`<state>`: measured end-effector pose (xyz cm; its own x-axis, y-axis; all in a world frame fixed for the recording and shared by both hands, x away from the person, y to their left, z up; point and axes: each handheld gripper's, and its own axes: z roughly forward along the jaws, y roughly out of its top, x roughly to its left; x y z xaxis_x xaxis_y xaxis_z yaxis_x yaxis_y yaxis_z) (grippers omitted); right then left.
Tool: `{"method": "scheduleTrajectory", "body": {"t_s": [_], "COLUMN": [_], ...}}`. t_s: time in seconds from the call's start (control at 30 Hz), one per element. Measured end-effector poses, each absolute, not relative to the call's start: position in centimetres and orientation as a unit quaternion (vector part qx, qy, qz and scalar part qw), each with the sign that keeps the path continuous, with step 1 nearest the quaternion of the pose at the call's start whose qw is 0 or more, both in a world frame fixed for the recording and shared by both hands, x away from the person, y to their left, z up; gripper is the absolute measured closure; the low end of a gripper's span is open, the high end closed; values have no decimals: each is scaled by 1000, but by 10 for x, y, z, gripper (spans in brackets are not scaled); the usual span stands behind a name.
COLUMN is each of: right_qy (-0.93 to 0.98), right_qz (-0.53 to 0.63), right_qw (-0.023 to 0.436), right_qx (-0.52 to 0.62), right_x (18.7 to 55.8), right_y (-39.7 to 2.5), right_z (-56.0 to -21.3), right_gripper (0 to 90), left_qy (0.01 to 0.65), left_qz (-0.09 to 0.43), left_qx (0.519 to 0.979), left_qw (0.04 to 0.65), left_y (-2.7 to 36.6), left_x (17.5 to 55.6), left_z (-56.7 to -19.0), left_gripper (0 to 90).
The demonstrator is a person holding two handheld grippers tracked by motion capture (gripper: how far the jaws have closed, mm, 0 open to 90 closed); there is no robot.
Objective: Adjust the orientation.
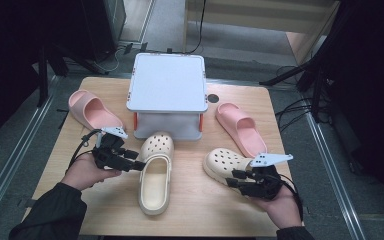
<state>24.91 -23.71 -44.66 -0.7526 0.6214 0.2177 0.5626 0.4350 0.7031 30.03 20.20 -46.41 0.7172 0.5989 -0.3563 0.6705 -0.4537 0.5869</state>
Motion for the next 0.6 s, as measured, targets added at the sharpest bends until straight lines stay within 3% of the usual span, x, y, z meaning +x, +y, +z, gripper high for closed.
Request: {"method": "scheduleTrajectory", "body": {"t_s": [0.6], "right_qy": [846], "right_qz": [359], "right_qw": [49], "right_qx": [390], "right_x": [250], "right_y": [-271], "right_z": [-460], "right_gripper": [583], "left_qy": [376], "left_qz": [-48], "left_qx": [849], "left_qw": [368], "left_y": [202], "left_x": [302], "left_z": [-465], "left_gripper": [392]}}
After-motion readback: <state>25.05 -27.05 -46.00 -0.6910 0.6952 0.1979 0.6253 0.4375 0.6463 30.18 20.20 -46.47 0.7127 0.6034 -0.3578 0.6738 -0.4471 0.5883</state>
